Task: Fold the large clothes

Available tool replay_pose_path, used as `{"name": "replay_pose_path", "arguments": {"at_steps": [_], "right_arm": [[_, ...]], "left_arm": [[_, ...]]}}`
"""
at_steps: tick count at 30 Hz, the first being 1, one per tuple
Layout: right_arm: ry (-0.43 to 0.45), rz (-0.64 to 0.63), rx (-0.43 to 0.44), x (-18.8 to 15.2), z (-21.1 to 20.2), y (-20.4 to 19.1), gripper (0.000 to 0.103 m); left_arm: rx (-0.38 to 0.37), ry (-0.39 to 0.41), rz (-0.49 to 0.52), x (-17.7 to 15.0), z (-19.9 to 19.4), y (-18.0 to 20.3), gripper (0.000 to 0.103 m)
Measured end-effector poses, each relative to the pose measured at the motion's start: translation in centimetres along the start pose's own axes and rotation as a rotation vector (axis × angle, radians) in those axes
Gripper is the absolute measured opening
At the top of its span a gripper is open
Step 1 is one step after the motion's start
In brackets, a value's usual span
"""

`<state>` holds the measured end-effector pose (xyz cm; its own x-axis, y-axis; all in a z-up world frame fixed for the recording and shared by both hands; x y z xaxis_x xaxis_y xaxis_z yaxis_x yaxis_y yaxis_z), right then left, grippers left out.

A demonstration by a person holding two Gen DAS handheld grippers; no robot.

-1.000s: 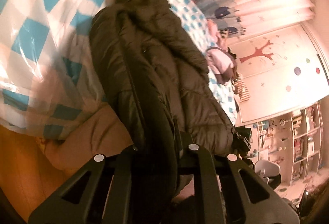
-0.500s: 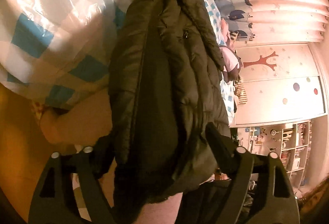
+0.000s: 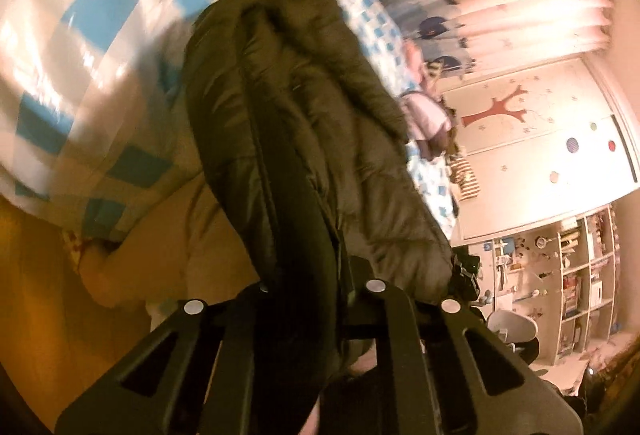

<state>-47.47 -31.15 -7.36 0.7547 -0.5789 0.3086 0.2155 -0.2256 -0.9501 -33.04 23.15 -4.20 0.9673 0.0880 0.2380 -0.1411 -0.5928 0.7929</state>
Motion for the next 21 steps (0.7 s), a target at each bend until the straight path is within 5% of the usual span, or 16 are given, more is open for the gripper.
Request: {"name": "replay_pose_path", "arguments": {"at_steps": [6, 12, 21], "right_arm": [[0.079, -0.014, 0.148, -0.4, -1.4, -2.4, 0.013], [0.131, 0.047, 0.2, -0.7, -2.3, -0.3, 0.013], [0.166, -0.011, 0.285, 5.9, -0.7, -3.2, 0.013]], "left_arm": [[-0.076, 0.028, 0.061, -0.6, -3.0, 3.0, 0.009], [-0.093, 0.016, -0.034, -0.8, -2.9, -0.4, 0.009], [-0.225, 0.136, -0.03, 5.2, -4.1, 2.9, 0.009]]}}
Point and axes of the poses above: each gripper's, at about its wrist camera, not at the fingertips, and z roughly the way its jaws point, y to its right, x to its top, the point moved 2 cm from there along z, roughly the way its jaws point
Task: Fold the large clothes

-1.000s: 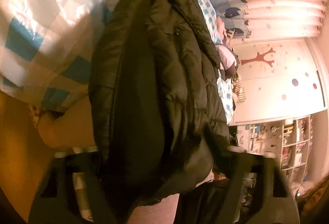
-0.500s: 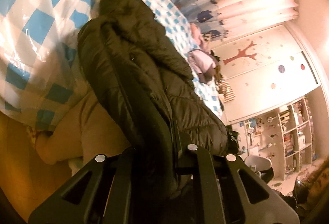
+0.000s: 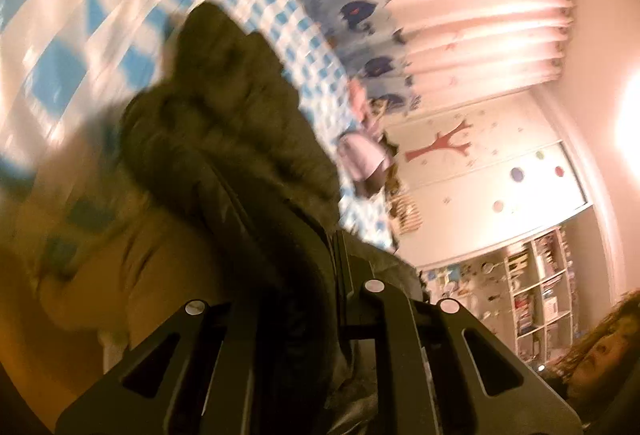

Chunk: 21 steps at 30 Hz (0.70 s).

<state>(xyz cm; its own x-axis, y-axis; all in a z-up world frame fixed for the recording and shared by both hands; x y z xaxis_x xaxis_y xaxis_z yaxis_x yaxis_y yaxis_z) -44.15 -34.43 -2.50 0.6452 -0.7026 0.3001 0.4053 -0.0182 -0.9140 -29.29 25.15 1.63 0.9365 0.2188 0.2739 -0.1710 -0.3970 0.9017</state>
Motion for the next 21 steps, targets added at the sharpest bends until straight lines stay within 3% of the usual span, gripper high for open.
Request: {"name": "replay_pose_path", "arguments": {"at_steps": [5, 12, 21], "right_arm": [[0.001, -0.035, 0.012, 4.9, 3.4, -0.4, 0.013], [0.016, -0.057, -0.025, 11.7, 7.1, 0.8, 0.013], [0.104, 0.034, -0.146, 19.7, 9.4, 7.3, 0.013]], "left_arm": [[-0.062, 0.063, -0.015, 5.5, 1.5, 1.7, 0.009], [-0.091, 0.109, -0.042, 14.0, 5.7, 2.9, 0.009], [-0.053, 0.168, -0.17, 22.7, 11.0, -0.3, 0.009]]}}
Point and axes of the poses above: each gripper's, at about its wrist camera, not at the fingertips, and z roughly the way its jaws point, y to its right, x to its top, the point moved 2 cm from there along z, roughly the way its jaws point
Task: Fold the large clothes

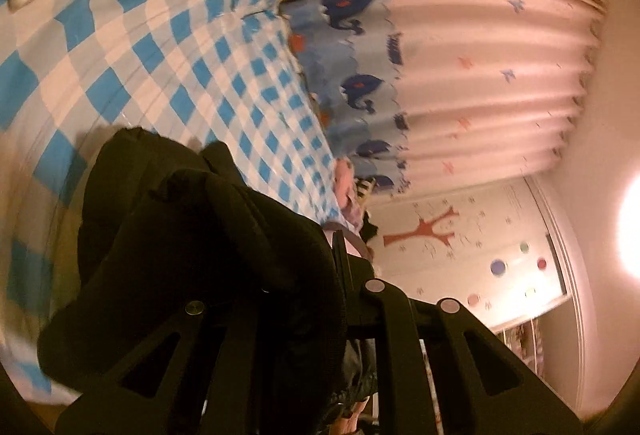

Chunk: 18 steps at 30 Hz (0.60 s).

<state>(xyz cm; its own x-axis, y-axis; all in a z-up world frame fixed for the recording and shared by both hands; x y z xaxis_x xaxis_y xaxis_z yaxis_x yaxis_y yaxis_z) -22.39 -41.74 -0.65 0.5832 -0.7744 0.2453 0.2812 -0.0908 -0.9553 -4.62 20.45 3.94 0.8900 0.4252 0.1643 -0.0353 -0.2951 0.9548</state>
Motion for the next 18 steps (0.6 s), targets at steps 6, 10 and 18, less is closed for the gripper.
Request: {"name": "replay_pose_path", "arguments": {"at_steps": [6, 10, 18], "right_arm": [[0.028, 0.071, -0.144, 4.0, 2.8, 5.9, 0.013], [0.031, 0.134, -0.271, 5.3, 3.5, 10.6, 0.013], [0.015, 0.222, -0.408, 5.6, 3.9, 15.2, 0.018]], "left_arm": [[0.085, 0.008, -0.052, 4.2, 6.1, -2.9, 0.009], [0.191, 0.01, -0.091, 6.1, 9.4, -6.7, 0.009], [0.295, 0.034, -0.208, 6.8, 12.5, -13.1, 0.015]]}}
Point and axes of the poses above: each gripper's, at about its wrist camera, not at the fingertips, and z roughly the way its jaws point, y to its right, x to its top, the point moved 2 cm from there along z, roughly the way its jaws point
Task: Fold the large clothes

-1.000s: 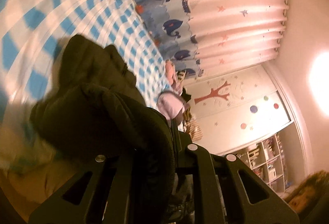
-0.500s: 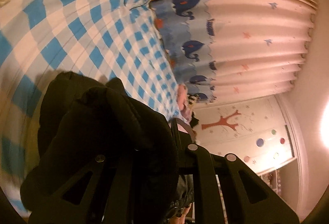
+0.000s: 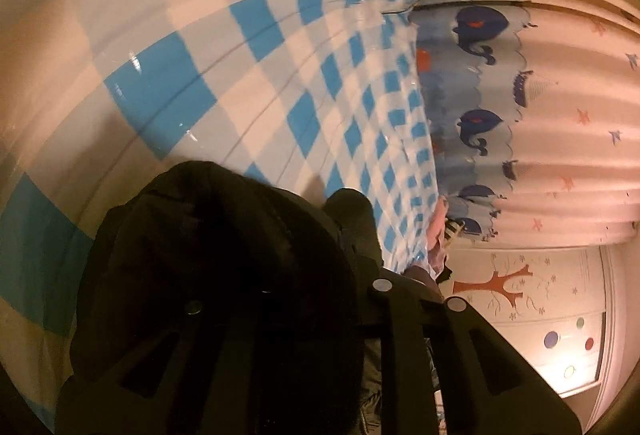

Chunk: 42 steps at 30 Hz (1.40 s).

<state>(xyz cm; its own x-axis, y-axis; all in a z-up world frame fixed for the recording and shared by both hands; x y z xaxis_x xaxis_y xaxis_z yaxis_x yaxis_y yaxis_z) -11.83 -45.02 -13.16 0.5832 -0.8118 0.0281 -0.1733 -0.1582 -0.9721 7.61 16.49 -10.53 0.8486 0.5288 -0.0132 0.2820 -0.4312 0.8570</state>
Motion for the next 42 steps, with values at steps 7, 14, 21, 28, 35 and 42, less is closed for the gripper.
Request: {"name": "replay_pose_path", "arguments": {"at_steps": [7, 14, 21, 28, 35, 42], "right_arm": [[0.03, -0.057, 0.076, -0.9, -2.5, -3.3, 0.073], [-0.054, -0.386, -0.114, -5.8, -1.9, -9.3, 0.075], [-0.203, -0.85, -0.478, -12.5, 7.0, -13.4, 0.075], [-0.208, -0.916, -0.78, -9.4, 14.9, -9.3, 0.076], [-0.133, -0.834, -0.712, -6.9, 14.6, -10.1, 0.077], [-0.089, -0.91, -0.787, -5.7, 18.1, -11.6, 0.084]], "left_arm": [[-0.124, 0.058, -0.059, 0.7, -4.9, 3.0, 0.085], [-0.148, 0.057, 0.327, -4.1, -8.9, 11.7, 0.087], [0.161, -0.189, 0.922, -16.2, 1.3, 17.0, 0.087], [0.534, -0.186, 0.999, -14.3, 12.8, 13.0, 0.087], [0.42, -0.153, 0.832, -11.8, 10.1, 12.7, 0.082], [0.436, 0.013, 0.708, -6.5, 6.9, 9.9, 0.082]]}}
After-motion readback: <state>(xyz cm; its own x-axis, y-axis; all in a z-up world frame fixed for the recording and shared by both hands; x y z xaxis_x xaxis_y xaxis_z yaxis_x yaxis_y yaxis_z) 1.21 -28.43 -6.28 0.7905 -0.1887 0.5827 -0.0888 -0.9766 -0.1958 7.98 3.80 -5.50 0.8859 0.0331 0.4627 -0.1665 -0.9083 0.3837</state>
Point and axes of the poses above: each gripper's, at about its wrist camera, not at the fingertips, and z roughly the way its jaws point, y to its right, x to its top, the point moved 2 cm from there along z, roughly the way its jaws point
